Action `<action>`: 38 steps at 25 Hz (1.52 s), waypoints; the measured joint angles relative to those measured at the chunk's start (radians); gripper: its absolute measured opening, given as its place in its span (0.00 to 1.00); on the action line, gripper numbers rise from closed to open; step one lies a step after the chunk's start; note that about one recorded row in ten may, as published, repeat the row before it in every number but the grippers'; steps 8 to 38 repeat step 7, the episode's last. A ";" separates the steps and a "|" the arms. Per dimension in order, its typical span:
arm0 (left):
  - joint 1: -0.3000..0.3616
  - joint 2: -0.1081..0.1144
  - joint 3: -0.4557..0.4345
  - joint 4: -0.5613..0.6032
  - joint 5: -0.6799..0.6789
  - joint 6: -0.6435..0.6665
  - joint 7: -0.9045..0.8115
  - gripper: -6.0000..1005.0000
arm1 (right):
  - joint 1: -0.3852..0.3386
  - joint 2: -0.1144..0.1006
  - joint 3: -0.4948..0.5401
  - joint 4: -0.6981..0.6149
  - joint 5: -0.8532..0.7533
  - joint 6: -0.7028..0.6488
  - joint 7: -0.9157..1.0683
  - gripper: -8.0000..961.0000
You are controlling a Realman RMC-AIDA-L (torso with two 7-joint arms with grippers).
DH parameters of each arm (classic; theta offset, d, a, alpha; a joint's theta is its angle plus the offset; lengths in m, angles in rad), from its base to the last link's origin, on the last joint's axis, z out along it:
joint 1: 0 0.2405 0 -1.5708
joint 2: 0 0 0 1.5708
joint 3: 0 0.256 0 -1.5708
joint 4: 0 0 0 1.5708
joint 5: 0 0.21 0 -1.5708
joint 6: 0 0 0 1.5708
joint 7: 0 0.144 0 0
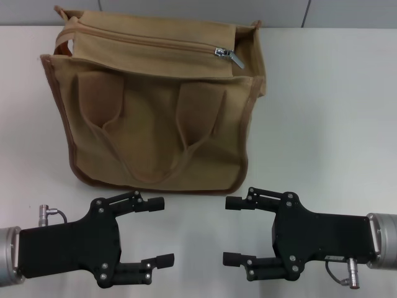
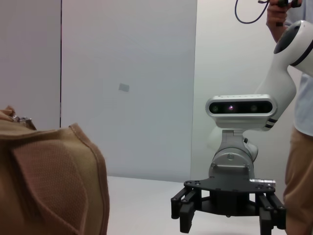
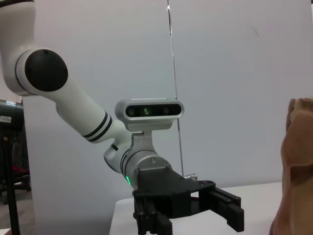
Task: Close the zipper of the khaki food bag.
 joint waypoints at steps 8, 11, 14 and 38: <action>0.007 0.000 -0.003 0.000 -0.002 0.005 0.001 0.82 | -0.001 0.000 0.008 0.003 0.000 0.004 0.000 0.83; 0.007 0.000 -0.003 0.000 -0.002 0.005 0.001 0.82 | -0.001 0.000 0.008 0.003 0.000 0.004 0.000 0.83; 0.007 0.000 -0.003 0.000 -0.002 0.005 0.001 0.82 | -0.001 0.000 0.008 0.003 0.000 0.004 0.000 0.83; 0.007 0.000 -0.003 0.000 -0.002 0.005 0.001 0.82 | -0.001 0.000 0.008 0.003 0.000 0.004 0.000 0.83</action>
